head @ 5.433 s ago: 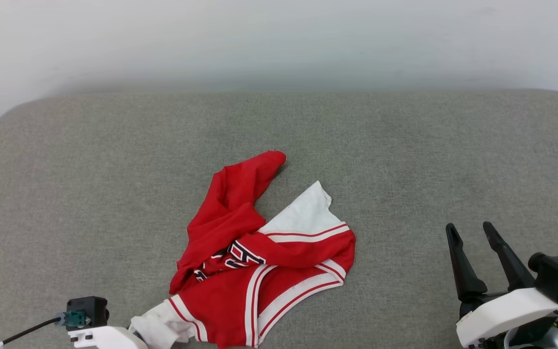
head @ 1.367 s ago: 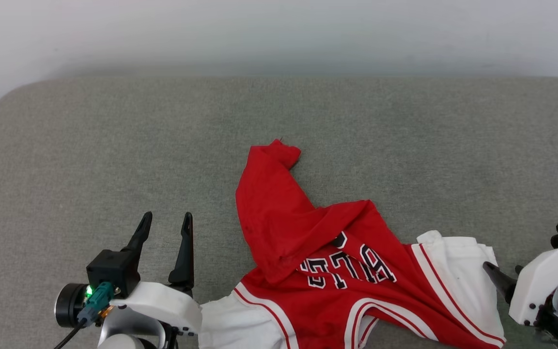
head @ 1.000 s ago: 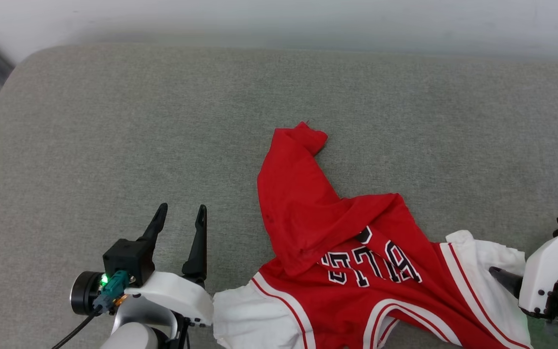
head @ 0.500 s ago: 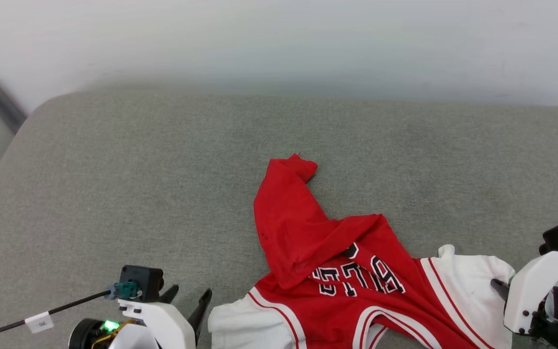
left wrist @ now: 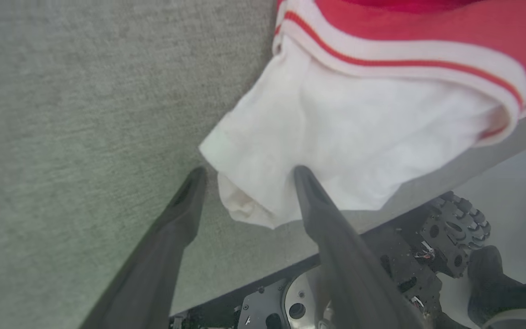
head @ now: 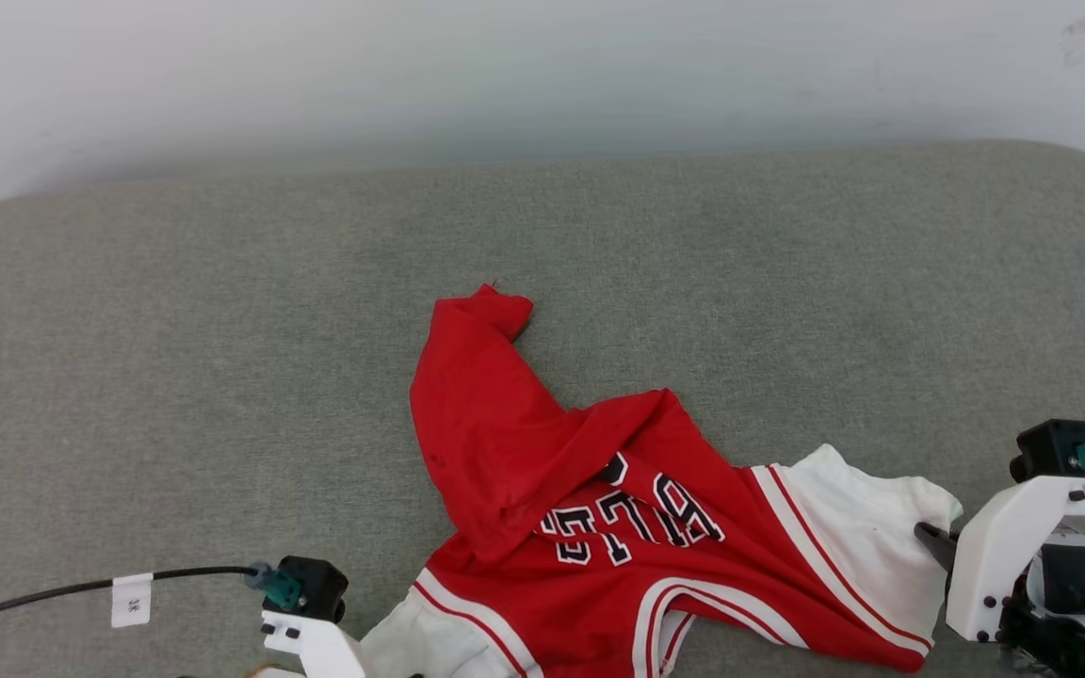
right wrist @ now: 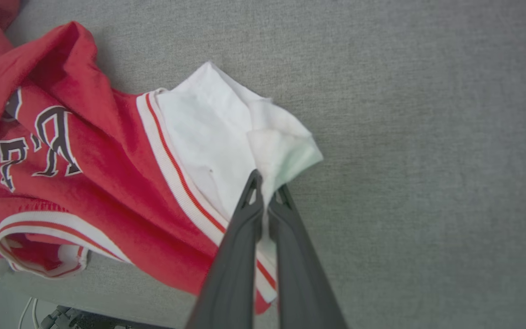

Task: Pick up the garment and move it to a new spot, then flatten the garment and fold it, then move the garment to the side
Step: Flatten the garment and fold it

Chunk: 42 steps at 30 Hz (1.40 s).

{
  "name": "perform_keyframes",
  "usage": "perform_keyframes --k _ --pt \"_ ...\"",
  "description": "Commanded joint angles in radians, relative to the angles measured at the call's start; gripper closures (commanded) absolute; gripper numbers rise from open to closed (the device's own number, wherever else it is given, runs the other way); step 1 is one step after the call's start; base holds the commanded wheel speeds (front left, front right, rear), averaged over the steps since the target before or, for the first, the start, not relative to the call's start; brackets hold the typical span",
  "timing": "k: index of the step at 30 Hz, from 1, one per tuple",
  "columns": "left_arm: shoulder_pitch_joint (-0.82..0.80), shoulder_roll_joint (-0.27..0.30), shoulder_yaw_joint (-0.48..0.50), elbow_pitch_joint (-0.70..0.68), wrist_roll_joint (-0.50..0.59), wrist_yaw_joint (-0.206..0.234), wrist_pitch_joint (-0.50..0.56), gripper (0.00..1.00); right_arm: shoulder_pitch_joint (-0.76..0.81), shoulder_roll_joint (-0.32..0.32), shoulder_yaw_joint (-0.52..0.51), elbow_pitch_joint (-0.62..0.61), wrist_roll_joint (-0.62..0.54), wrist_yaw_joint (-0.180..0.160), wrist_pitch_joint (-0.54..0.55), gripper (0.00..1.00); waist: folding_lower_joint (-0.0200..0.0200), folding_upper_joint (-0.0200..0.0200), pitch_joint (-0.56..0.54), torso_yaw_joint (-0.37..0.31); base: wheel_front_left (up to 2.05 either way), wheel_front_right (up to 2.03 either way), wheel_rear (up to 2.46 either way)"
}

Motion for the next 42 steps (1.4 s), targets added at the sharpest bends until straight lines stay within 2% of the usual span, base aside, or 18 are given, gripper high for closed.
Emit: perform_keyframes --k 1,4,5,7,8,13,19,27,33,38,42 --pt "-0.013 -0.011 -0.011 0.021 0.004 -0.008 0.012 0.00 -0.013 0.004 0.001 -0.005 0.005 0.000 -0.003 1.00 0.0000 0.0000 0.026 -0.022 0.00 0.00 0.00" --pt "-0.022 -0.045 -0.053 0.076 -0.005 -0.032 0.048 0.00 -0.027 0.011 0.002 -0.004 0.010 0.000 -0.011 1.00 0.0000 0.0000 0.041 -0.031 0.00 0.00 0.00" --pt "-0.023 -0.064 -0.061 0.088 -0.013 -0.041 0.050 0.14 -0.029 0.012 0.000 -0.002 0.012 0.000 -0.014 1.00 0.0000 0.0000 0.043 -0.032 0.00 0.00 0.00" --pt "-0.030 -0.088 -0.073 0.106 -0.019 -0.057 0.048 0.95 -0.030 0.014 -0.003 0.001 0.016 0.000 -0.023 1.00 0.0000 0.0000 0.045 -0.032 0.00 0.00 0.00" --pt "-0.035 -0.095 -0.071 0.110 -0.015 -0.061 0.036 1.00 -0.031 0.013 -0.004 0.001 0.016 0.000 -0.028 1.00 0.0000 0.0000 0.044 -0.029 0.00 0.00 0.00" --pt "-0.068 -0.069 -0.015 0.105 0.011 -0.047 -0.048 1.00 -0.032 0.000 -0.016 0.000 0.006 0.000 -0.049 1.00 0.0000 0.0000 0.013 -0.007 0.00 0.00 0.00" --pt "-0.097 -0.025 0.057 0.030 0.062 0.002 -0.159 1.00 -0.043 -0.020 -0.020 -0.015 -0.015 0.000 -0.089 1.00 0.0000 0.0000 -0.042 0.017 0.00 0.00 0.00" --pt "-0.230 0.023 0.149 -0.060 0.126 0.057 -0.220 1.00 -0.136 -0.049 -0.019 0.002 -0.048 -0.001 -0.135 1.00 0.0000 0.0000 -0.078 0.032 0.00 0.00 0.00" --pt "-0.404 -0.017 0.208 0.008 0.112 0.064 -0.223 1.00 -0.297 -0.093 0.004 0.090 -0.054 -0.001 -0.191 1.00 0.0000 0.0000 -0.067 0.030 0.00 0.00 0.00" --pt "-0.587 -0.066 0.240 0.139 0.099 0.035 -0.242 1.00 -0.465 -0.117 0.045 0.189 -0.048 -0.001 -0.249 1.00 0.0000 0.0000 -0.014 0.020 0.00 0.00 0.00" --pt "-0.712 -0.085 0.255 0.218 0.108 0.017 -0.260 1.00 -0.582 -0.134 0.072 0.244 -0.050 -0.001 -0.289 1.00 0.0000 0.0000 0.038 0.013 0.00 0.00 0.00"
